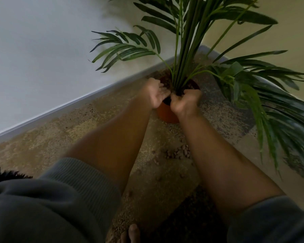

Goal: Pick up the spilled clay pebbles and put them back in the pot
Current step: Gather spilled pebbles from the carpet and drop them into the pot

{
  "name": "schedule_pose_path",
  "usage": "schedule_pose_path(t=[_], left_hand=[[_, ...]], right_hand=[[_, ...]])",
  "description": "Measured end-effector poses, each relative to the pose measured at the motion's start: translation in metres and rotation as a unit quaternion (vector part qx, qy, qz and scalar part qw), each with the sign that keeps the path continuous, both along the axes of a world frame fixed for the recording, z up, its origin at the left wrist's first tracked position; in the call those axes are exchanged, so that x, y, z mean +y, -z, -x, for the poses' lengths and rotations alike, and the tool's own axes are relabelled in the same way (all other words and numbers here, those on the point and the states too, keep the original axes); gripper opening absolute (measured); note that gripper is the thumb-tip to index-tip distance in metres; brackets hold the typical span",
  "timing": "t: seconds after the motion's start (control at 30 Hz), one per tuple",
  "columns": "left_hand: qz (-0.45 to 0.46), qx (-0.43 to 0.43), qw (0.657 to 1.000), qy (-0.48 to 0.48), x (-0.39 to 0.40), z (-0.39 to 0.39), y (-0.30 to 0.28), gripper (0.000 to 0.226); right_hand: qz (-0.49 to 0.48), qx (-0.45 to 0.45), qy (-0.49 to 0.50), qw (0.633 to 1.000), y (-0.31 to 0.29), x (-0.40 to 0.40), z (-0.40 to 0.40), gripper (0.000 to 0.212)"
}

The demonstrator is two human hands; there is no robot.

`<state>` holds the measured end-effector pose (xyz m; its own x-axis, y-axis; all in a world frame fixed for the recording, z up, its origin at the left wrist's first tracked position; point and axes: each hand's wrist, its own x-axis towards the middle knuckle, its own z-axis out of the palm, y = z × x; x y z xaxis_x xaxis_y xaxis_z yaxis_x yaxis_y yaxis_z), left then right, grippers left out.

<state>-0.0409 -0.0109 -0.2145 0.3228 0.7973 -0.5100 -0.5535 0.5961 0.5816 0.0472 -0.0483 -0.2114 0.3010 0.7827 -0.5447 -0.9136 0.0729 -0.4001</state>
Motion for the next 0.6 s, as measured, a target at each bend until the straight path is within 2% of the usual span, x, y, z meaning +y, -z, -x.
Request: schedule_pose_path(t=[0.13, 0.23, 0.33, 0.37, 0.47, 0.53, 0.6], left_hand=[[-0.005, 0.066, 0.996, -0.058, -0.006, 0.012, 0.020, 0.047], [-0.013, 0.149, 0.987, -0.056, -0.011, 0.030, 0.043, 0.044], [-0.013, 0.254, 0.967, -0.027, -0.014, 0.052, 0.068, 0.021], [-0.017, 0.298, 0.954, -0.009, -0.016, 0.060, 0.074, 0.020], [-0.039, 0.421, 0.904, 0.064, -0.024, 0.081, 0.094, 0.024], [-0.060, 0.513, 0.847, 0.128, -0.034, 0.093, 0.108, 0.019], [-0.083, 0.591, 0.776, 0.204, -0.047, 0.102, 0.122, 0.012]], right_hand=[[0.025, -0.023, -0.025, 0.999, 0.009, -0.007, 0.013, 0.050], [0.043, -0.061, -0.083, 0.994, 0.020, -0.010, 0.029, 0.044], [0.087, -0.122, -0.172, 0.974, 0.038, -0.017, 0.045, 0.027], [0.104, -0.148, -0.211, 0.960, 0.044, -0.020, 0.049, 0.021], [0.135, -0.237, -0.310, 0.911, 0.065, -0.029, 0.060, 0.016], [0.143, -0.317, -0.354, 0.868, 0.083, -0.032, 0.067, 0.019], [0.160, -0.444, -0.403, 0.784, 0.104, -0.033, 0.074, 0.023]])
